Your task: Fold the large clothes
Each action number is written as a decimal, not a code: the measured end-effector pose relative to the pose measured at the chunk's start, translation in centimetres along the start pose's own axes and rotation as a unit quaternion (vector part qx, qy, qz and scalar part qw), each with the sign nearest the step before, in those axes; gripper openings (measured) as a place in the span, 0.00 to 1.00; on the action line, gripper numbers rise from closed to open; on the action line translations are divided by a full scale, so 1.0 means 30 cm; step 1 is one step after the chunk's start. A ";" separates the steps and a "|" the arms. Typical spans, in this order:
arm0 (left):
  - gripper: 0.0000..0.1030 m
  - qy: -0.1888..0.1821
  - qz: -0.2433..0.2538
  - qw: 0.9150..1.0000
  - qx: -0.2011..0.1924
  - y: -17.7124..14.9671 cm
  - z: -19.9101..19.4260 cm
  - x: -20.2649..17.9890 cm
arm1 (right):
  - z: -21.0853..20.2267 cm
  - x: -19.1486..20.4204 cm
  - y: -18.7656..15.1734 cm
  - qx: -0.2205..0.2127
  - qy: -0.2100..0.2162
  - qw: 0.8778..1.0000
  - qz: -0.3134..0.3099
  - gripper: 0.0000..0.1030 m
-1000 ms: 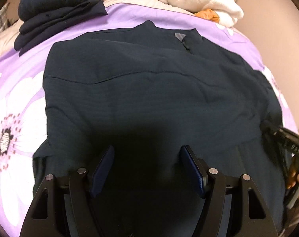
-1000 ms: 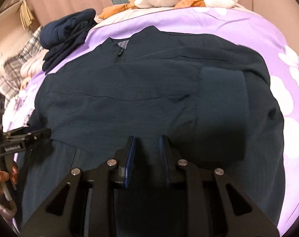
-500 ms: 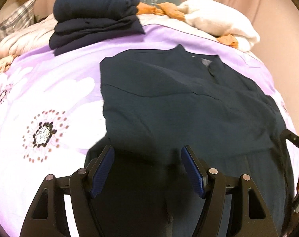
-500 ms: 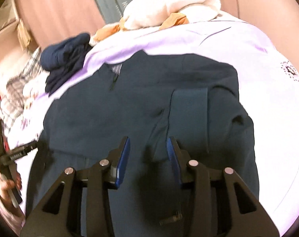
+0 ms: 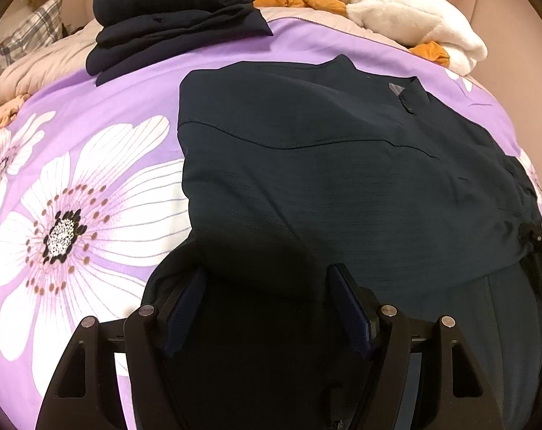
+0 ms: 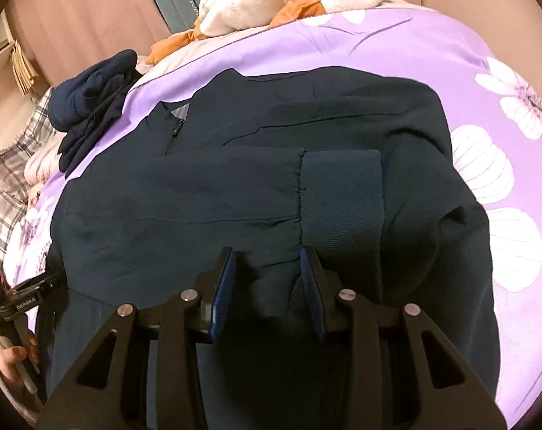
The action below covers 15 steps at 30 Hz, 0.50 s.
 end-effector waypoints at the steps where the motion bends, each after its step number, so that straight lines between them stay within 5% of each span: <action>1: 0.69 0.001 -0.001 1.000 0.000 -0.001 -0.002 0.001 | -0.002 -0.004 -0.003 0.001 0.001 1.000 0.001 0.36; 5: 0.69 0.008 -0.008 1.000 0.004 -0.009 -0.023 0.003 | -0.033 -0.003 -0.003 0.003 -0.003 1.000 0.008 0.36; 10: 0.69 0.021 0.009 1.000 0.000 -0.043 -0.105 -0.022 | -0.122 0.018 -0.026 -0.009 0.007 1.000 0.001 0.53; 15: 0.85 0.033 0.034 0.999 -0.011 -0.077 -0.193 -0.072 | -0.202 0.031 -0.095 -0.003 0.025 1.000 -0.003 0.64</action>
Point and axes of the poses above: each gripper's, at about its wrist camera, not at the fingertips, and z roughly the way its jaws point, x to its left, y to its top, the point moved 8 cm from there along z, roughly the way its jaws point, and after that the axes turned 13 degrees about z, right-handed, at the moved point
